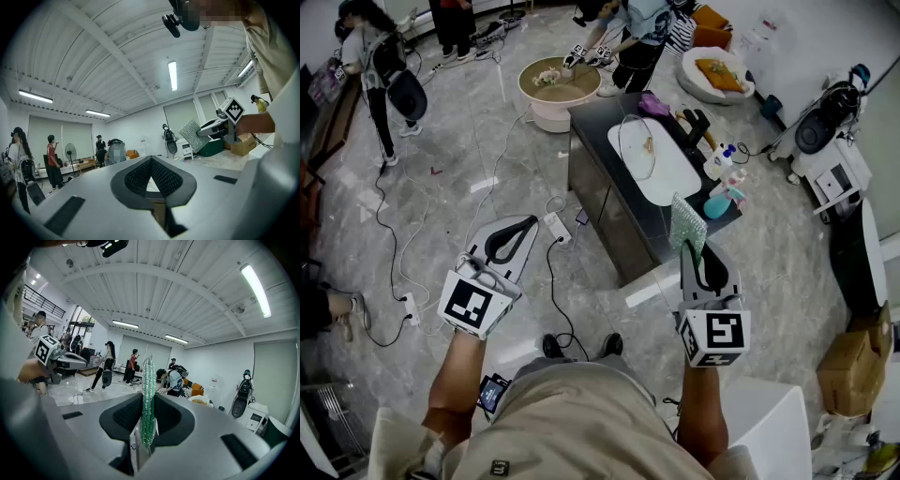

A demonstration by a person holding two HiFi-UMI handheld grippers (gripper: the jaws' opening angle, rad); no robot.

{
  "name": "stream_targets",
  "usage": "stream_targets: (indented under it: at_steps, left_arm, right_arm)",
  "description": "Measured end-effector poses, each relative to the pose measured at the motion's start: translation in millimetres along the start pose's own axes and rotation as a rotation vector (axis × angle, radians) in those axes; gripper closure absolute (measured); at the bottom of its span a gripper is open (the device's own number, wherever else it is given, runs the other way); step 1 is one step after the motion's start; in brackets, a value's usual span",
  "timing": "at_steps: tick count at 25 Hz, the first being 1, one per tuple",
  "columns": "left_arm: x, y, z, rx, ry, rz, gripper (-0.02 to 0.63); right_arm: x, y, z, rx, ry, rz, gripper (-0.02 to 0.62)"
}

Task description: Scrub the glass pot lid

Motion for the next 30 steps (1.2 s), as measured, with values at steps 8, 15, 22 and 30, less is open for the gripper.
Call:
stream_targets:
  at_steps: [8,15,22,30]
  left_arm:
    - [12,6,-3,0.019,0.038,-0.03,0.592]
    - [24,18,-10,0.043,0.059,-0.056,0.592]
    - [27,30,-16,0.058,0.019,-0.057,0.592]
    - [48,45,-1,0.054,0.062,-0.097,0.592]
  right_arm:
    - [2,8,6,0.009,0.008,0.009,0.518]
    - [1,21,14,0.023,0.014,0.028,0.517]
    - [-4,36,23,0.006,-0.008,0.099,0.517]
    - [-3,29,61,-0.005,0.01,0.093,0.516]
Point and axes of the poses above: the fingertips, and each gripper's own axes: z forward along the fingers, y to its left, x out of its underside, the point moved 3 cm from there along -z, backward along the fingers, and after that the axes turned 7 degrees about z, right-handed, at the moved point
